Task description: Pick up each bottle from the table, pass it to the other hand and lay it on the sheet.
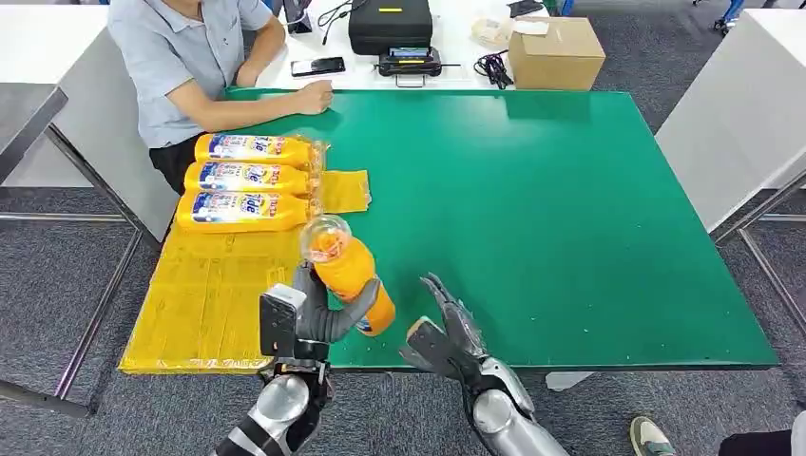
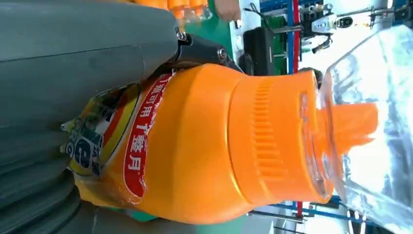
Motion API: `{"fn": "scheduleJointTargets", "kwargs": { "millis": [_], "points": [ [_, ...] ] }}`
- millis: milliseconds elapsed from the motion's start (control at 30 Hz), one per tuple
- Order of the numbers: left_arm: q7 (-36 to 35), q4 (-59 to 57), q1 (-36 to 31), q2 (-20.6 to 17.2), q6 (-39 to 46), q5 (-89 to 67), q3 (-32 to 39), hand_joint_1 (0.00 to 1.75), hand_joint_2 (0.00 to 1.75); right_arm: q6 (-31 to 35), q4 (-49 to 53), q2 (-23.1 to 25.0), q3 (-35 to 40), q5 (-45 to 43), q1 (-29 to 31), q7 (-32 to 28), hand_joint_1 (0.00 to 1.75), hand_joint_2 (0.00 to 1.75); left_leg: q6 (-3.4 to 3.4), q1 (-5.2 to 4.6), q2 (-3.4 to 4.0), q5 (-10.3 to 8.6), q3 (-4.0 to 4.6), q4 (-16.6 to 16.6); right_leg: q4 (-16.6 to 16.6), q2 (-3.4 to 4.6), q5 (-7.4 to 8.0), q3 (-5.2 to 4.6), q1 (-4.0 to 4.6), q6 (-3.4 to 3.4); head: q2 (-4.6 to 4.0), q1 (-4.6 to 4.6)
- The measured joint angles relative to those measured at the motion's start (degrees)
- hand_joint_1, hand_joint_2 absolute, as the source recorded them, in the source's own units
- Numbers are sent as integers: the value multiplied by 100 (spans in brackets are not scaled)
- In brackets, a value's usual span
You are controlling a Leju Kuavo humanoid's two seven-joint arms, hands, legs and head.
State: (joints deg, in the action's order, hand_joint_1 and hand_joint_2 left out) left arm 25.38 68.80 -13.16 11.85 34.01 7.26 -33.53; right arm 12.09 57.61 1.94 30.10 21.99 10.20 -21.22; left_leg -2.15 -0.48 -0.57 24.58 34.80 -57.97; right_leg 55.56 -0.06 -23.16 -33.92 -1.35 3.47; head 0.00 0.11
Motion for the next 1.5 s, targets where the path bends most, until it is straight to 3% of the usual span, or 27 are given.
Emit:
{"fn": "scheduleJointTargets", "kwargs": {
  "millis": [167, 267, 400, 433, 533, 667, 833, 1133, 1500],
  "points": [
    [-28, 92, 22, -31, 22, -37, 136, 175, 175, 217, 2, -20, -26, 287, -95, 57, 0, 175, 0, 0, 0, 0, -2, 0, 0, 0, 0, 0, 0, 0, 0, 0],
    [-116, 129, 33, -94, 377, -973, 286, 175, 175, 511, 87, -52, -153, 678, -276, 94, 0, 175, 0, 0, -1, 0, -1, 0, 1, -1, 0, 1, 0, 0, 0, 2],
    [93, 319, 217, 65, 579, -4864, 1236, 175, 175, 743, 295, -153, -334, 1448, -525, 185, 0, 175, 0, 0, 3, 0, 4, 0, 2, 1, 0, -4, 0, 0, 0, 2],
    [203, 378, 206, 164, 614, -7009, 1916, 175, 175, 811, 373, -192, -400, 1704, -552, 227, 0, 175, 0, 0, 3, 0, 3, 0, 1, 1, 0, -3, 0, 0, 0, 4],
    [51, 392, 246, 190, 616, -10058, 2899, 175, 175, 894, 513, -262, -489, 1969, -610, 343, 0, 175, 2, 0, 11, 2, 1, 0, 0, 3, 0, -9, 0, -1, 0, 4],
    [-434, 319, 269, 140, 621, -9324, 3471, 175, 175, 1017, 693, -374, -592, 2361, -748, 586, 0, 175, 2, 2, 2, -1, 0, 0, 1, -1, 0, -8, 2, -1, 0, 0],
    [-1548, -18, 248, -296, 619, -8881, 3431, 175, 175, 1167, 973, -636, -842, 2579, -1048, 809, 0, 175, 2, 2, 3, -1, 1, 0, 1, 0, 0, -8, 1, -1, 0, 2],
    [-1917, -757, 58, -923, 616, -8942, 3044, 175, 175, 1165, 1279, -828, -1169, 2507, -1282, 695, 0, 175, 1, 0, 3, 0, 4, 0, -1, 1, 0, -9, 0, -1, 0, 2],
    [-1847, -1464, -116, -1198, 428, -8323, 2477, 175, 175, 1193, 1729, -874, -1296, 2809, -1409, 704, 0, 175, 1, 0, 1, 0, 4, 0, 0, 0, -1, -7, -1, -1, 0, 2]
  ]
}}
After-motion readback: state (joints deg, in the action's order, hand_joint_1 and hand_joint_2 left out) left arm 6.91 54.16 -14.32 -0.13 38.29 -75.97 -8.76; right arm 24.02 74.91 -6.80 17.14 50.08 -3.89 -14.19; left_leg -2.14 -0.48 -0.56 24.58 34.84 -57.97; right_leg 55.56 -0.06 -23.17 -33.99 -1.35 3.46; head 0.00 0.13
